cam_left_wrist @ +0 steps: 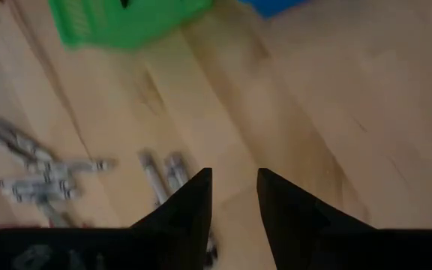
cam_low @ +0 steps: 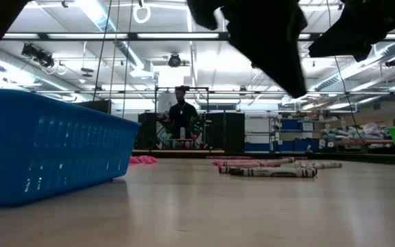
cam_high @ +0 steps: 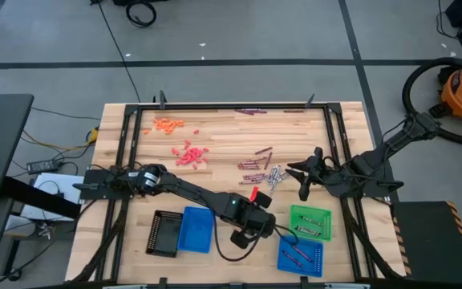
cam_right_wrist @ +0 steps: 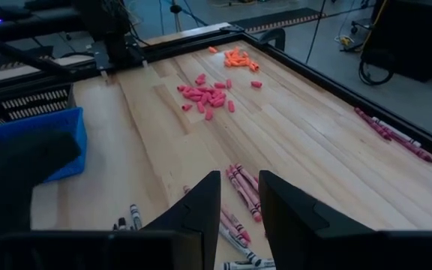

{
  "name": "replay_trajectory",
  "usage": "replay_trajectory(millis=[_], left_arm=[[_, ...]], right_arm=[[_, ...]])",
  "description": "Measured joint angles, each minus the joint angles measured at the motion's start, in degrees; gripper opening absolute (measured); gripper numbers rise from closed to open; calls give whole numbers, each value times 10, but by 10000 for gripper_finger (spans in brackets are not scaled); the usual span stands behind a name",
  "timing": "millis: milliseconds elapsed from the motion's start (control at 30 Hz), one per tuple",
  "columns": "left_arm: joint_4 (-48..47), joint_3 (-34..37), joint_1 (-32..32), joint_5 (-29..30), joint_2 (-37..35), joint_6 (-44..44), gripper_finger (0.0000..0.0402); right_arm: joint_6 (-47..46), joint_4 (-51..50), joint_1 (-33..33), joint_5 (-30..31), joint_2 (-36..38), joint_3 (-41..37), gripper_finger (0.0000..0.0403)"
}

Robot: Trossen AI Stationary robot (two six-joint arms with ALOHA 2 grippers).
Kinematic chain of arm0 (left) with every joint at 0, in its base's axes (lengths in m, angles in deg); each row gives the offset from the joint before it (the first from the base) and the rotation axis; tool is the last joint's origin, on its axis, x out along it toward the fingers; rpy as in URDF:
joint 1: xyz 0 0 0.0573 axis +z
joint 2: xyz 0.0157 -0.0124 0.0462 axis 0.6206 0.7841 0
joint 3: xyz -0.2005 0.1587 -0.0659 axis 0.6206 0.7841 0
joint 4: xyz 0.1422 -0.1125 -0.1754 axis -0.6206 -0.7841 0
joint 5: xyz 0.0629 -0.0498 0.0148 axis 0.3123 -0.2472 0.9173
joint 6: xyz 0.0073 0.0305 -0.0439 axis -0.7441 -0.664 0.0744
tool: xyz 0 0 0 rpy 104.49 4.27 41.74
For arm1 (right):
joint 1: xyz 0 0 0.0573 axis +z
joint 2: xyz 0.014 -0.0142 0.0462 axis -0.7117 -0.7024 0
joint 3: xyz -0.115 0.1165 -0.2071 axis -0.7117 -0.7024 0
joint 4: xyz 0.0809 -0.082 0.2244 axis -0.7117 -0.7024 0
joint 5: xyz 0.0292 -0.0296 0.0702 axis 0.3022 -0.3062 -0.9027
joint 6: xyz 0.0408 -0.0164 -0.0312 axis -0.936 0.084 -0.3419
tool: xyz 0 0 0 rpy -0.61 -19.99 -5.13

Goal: Sort crayons
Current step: Put the black crayon into the green bin

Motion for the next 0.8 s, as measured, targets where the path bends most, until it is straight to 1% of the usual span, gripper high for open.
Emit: replay_trajectory(millis=[100,333,367,500,733,800], left_arm=[[-31,0,1,5,0,11,117],[-57,1,12,6,0,31,117],[-54,9,17,6,-1,35,117],[-45,69,36,6,-11,56,117],[56,203,66,6,-61,67,117],[87,231,71,6,-81,71,117]], right_arm=[[-3,0,3,4,0,0,101],[-4,0,4,6,0,0,101],[-5,0,4,6,0,0,101],[-6,1,4,10,-6,0,101],[4,14,1,16,-16,0,101],[7,19,-1,16,-18,0,101]])
